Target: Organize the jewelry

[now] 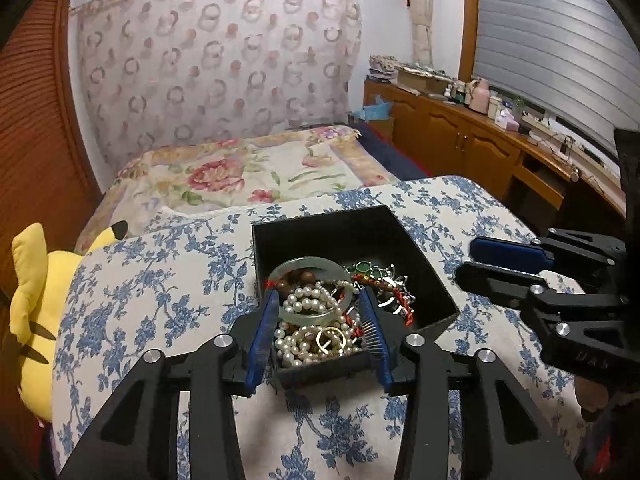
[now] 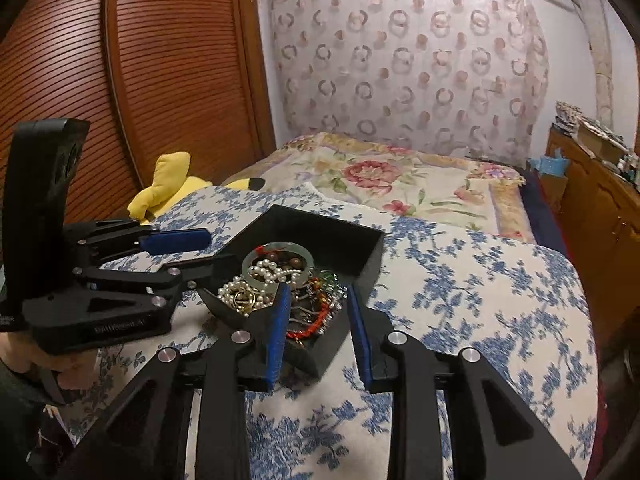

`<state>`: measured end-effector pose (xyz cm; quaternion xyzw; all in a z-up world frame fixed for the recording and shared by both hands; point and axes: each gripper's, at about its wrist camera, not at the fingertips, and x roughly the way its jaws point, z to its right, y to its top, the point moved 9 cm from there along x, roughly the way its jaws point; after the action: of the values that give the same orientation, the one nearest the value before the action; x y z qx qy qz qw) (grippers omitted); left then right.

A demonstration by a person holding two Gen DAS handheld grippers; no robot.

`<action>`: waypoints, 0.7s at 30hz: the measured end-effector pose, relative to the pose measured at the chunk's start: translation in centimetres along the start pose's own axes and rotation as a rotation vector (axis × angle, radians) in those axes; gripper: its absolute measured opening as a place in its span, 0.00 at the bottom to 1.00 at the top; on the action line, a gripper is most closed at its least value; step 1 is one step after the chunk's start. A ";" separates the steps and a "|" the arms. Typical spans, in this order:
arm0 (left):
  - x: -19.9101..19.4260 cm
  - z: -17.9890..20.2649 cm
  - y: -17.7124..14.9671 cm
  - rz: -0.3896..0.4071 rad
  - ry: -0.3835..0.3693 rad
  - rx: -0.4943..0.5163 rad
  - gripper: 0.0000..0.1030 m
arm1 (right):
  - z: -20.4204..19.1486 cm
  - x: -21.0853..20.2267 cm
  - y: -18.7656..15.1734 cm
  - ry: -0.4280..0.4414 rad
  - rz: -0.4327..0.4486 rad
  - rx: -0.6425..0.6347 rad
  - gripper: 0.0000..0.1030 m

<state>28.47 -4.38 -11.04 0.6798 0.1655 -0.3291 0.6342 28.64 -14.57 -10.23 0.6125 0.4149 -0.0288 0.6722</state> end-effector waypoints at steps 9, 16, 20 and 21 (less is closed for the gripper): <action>-4.7 0.2 -0.5 0.111 0.072 -0.010 0.90 | 0.6 -5.6 -0.9 -0.067 0.116 0.051 0.65; -7.6 0.9 -1.7 0.160 0.101 -0.014 0.93 | -0.2 -9.7 -0.8 -0.098 0.200 0.062 0.93; -9.1 1.0 -2.7 0.170 0.100 -0.041 0.93 | -0.5 -11.3 -1.1 -0.134 0.228 0.064 0.98; -9.4 1.1 -2.9 0.169 0.101 -0.042 0.93 | -0.5 -11.5 -1.3 -0.144 0.229 0.070 0.98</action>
<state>19.48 -3.23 -7.07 0.6938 0.1462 -0.2360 0.6645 20.16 -19.91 -4.40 0.6751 0.2919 -0.0103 0.6775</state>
